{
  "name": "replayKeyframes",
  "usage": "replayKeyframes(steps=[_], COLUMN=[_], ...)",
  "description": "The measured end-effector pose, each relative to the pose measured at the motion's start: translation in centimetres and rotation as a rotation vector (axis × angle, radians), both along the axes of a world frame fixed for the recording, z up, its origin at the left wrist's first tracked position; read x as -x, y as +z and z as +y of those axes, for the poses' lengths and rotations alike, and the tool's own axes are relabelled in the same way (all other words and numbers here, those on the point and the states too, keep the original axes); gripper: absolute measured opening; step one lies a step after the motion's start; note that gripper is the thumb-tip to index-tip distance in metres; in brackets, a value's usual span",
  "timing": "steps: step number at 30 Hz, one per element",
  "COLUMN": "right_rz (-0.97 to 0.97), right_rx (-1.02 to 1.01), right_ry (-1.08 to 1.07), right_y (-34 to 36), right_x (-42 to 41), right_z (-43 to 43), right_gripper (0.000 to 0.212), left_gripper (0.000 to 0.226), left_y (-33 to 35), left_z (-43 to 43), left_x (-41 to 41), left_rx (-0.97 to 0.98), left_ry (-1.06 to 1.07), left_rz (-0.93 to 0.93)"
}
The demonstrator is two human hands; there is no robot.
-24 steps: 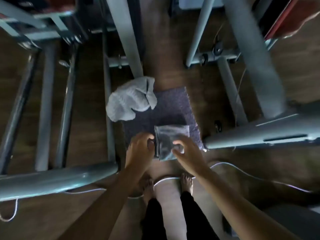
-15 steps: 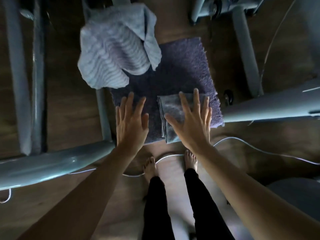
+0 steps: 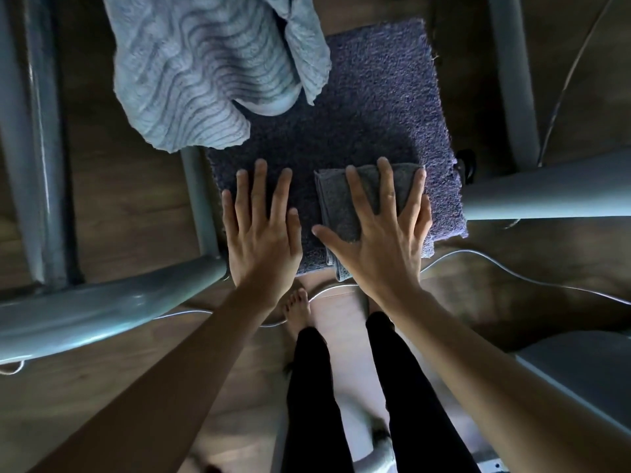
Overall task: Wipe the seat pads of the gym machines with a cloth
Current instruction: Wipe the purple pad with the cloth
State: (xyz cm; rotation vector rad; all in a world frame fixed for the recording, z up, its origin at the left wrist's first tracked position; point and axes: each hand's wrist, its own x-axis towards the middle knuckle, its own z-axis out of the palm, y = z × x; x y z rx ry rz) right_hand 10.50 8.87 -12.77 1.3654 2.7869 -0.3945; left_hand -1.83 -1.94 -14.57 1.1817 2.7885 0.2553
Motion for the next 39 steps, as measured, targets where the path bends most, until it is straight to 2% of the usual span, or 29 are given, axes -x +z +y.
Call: replayKeyframes(steps=[6, 22, 27, 33, 39], right_rz=[-0.019, 0.211, 0.225, 0.296, 0.375], right_rx=[-0.02, -0.127, -0.139, -0.118, -0.035], right_ry=[0.011, 0.072, 0.081, 0.041, 0.02], right_y=[-0.1, -1.8, -1.9, -2.1, -1.7], right_x=[-0.2, -1.1, -0.9, -0.5, -0.1], right_z=[-0.2, -0.7, -0.6, -0.6, 0.1], right_gripper=[0.081, 0.05, 0.041, 0.035, 0.032], left_gripper=[0.05, 0.049, 0.049, 0.05, 0.048], left_y=[-0.2, -0.4, -0.3, -0.1, 1.3], left_z=[0.0, 0.0, 0.0, 0.0, 0.0], left_x=[-0.1, 0.0, 0.0, 0.2, 0.6], left_rx=[-0.03, -0.044, -0.037, -0.027, -0.103], left_ry=[0.001, 0.0, -0.001, -0.012, -0.021], left_rz=[0.012, 0.044, 0.045, -0.006, -0.19])
